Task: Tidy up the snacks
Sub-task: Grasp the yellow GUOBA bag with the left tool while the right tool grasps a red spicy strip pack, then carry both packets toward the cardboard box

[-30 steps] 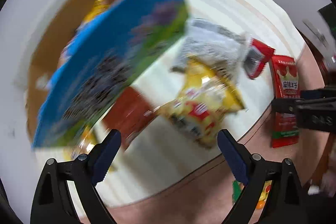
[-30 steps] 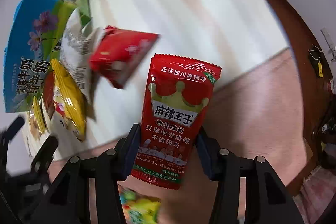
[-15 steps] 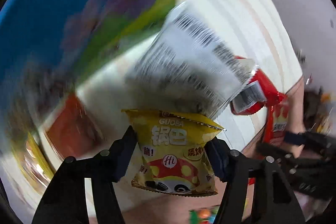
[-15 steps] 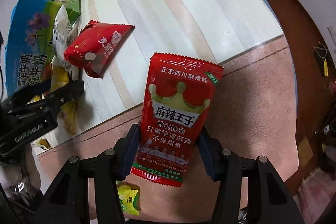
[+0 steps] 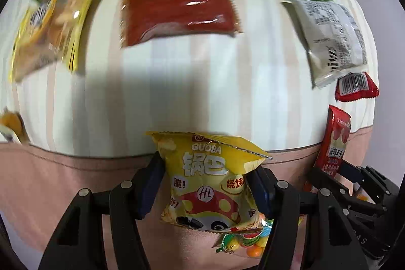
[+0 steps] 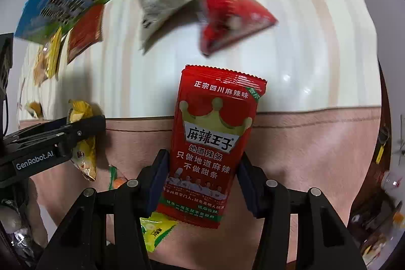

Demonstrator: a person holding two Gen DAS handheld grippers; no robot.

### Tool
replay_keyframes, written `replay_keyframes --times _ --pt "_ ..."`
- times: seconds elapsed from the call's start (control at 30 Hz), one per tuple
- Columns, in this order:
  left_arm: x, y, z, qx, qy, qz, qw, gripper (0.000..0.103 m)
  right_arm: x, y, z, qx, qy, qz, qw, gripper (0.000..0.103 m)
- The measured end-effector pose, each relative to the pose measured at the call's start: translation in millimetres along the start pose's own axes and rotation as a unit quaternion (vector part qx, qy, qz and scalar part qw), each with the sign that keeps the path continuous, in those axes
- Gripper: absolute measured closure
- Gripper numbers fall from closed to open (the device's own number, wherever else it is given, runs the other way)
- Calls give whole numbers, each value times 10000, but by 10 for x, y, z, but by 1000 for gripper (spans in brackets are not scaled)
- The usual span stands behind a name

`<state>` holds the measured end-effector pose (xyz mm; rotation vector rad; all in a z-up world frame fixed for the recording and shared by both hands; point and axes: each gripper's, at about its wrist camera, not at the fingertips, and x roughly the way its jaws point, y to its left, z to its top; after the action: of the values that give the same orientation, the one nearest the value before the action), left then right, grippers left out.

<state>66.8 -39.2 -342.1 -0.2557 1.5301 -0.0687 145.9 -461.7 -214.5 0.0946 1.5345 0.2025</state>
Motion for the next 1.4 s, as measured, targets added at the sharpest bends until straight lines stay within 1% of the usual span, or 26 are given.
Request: replay_keyframes --times 0.07,0.13,0.2,0.27,0.33,0.37,0.47,0.5,0.53,0.57,0.63,0.73,0.87,0.9,1.03,1.1,1.17,1.27,1.33,1.4 --pt "10 58 41 -15 -24 -30 10000 42 -2 -3 12 208 -6 178 9996 27" --pt "152 144 -38 32 -17 -11 10000 40 10 -59 26 533 -6 259 9982 27" --pt "203 69 -93 99 16 3 9999 38 14 -96 29 821 -50 306 9961 27" --pt "225 76 -81 129 56 -18 9999 37 29 -116 24 986 -78 277 9947 27" --pt "218 77 -77 179 75 -14 9998 37 6 -189 27 1074 -104 212 9939 27" --pt "228 77 -118 212 78 2 9997 37 -54 -337 18 1089 -108 169 9939 27" --pt "258 82 -141 293 23 92 9995 37 25 -319 59 1101 -124 59 9938 26" --pt "251 57 -142 322 5 131 9994 37 51 -310 69 1105 -152 15 9938 27" --pt "245 10 -173 341 -17 196 9992 41 59 -308 65 1102 -176 -57 9937 32" --pt "229 4 -189 343 -51 245 9991 42 59 -303 58 1073 -205 -162 9939 42" --pt "198 -23 -214 346 -78 268 9990 44 27 -304 40 1035 -318 -244 9938 50" --pt "161 -41 -241 382 -40 308 9988 44 -41 -336 23 1051 -402 -174 9935 53" --pt "21 -81 -254 427 -105 184 9989 44 -180 -327 3 999 -470 30 9939 55" --pt "12 -92 -210 442 -133 154 9988 44 -222 -324 -6 990 -487 112 9938 55" --pt "-294 -127 -104 464 -386 -89 9981 44 -483 -251 22 873 -643 386 9934 55" --pt "-498 -156 -41 459 -557 -236 9971 44 -696 -146 64 761 -785 498 9928 55" --pt "-719 -188 36 477 -728 -358 9956 44 -929 -62 181 661 -961 653 9910 55" --pt "-1084 -195 233 501 -1006 -527 9923 44 -1285 69 421 502 -1257 880 9869 55" --pt "-1306 -189 411 522 -1170 -569 9901 44 -1560 169 646 385 -1483 1042 9827 55" --pt "-1538 -146 644 546 -1350 -569 9877 44 -1775 297 898 233 -1660 1112 9796 55"
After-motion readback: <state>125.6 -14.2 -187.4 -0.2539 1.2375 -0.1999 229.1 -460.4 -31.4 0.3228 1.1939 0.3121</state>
